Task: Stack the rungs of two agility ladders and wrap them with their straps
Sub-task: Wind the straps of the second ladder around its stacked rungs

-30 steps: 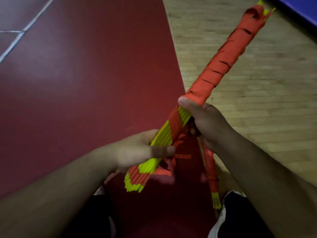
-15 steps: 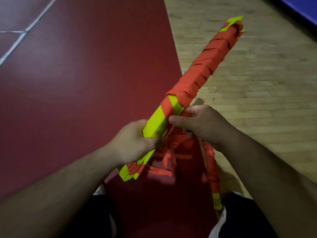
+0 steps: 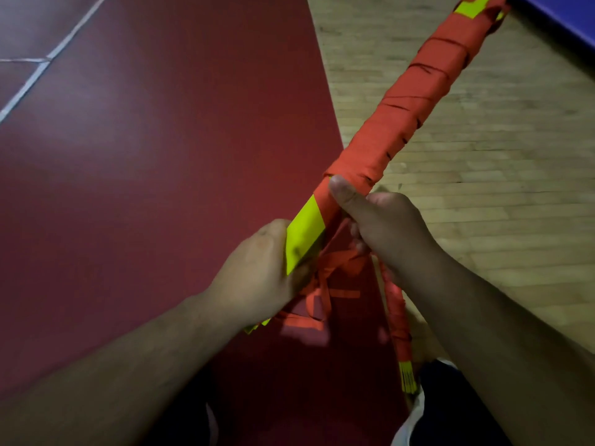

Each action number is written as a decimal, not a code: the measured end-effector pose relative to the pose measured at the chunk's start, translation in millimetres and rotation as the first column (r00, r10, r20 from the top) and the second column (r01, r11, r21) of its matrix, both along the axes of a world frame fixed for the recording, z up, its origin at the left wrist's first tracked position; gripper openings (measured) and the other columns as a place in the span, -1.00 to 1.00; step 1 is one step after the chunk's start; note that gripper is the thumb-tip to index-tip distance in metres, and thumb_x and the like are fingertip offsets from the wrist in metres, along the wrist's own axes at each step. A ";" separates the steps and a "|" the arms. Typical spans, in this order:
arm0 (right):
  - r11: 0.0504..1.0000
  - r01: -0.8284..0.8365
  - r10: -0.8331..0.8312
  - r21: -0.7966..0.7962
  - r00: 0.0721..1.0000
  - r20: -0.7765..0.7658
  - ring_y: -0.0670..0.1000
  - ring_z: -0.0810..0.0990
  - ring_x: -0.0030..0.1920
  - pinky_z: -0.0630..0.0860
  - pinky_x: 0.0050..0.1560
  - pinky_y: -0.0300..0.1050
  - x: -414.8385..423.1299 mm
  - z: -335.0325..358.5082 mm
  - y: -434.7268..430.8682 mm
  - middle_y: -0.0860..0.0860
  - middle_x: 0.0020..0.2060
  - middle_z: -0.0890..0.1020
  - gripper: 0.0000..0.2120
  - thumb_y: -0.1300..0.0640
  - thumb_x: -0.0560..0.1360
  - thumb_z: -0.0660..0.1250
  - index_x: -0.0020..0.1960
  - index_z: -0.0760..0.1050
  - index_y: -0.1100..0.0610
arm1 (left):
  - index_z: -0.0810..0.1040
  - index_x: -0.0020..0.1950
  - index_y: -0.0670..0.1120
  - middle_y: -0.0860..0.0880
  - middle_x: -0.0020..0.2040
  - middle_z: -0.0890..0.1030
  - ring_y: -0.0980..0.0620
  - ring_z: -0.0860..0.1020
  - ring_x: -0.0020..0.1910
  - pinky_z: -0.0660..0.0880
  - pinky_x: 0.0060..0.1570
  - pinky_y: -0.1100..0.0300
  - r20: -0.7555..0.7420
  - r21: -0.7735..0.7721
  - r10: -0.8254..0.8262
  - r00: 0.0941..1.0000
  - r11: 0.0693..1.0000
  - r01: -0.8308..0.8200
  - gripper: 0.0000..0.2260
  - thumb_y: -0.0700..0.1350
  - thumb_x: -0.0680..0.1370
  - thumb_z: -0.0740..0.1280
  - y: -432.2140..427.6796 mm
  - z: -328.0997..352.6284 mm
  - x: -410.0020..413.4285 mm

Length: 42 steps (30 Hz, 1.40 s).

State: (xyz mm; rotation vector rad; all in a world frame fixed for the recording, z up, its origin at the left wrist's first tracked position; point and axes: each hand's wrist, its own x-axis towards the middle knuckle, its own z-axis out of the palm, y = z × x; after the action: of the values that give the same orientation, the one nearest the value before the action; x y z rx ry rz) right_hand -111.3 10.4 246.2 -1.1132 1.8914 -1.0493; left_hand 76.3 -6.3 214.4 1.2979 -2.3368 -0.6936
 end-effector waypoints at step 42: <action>0.986 0.074 -0.104 0.146 0.973 0.205 -0.02 0.49 -0.54 0.41 -0.40 -0.12 -16.8 -14.5 -2.4 -0.01 -0.52 0.54 -0.54 -0.28 0.31 0.44 -0.24 0.61 0.15 | 0.13 0.53 0.12 -0.01 0.26 0.47 0.07 0.50 0.21 0.42 0.21 0.15 -0.046 0.158 -0.160 0.986 0.974 0.165 -0.39 0.06 0.56 0.34 -4.3 -9.5 5.7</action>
State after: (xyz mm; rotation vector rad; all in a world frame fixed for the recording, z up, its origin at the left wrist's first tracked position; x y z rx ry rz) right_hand -128.2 8.1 231.6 -0.8103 1.8254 -1.0262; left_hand 82.0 -10.6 204.9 1.1579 -2.4217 -0.9660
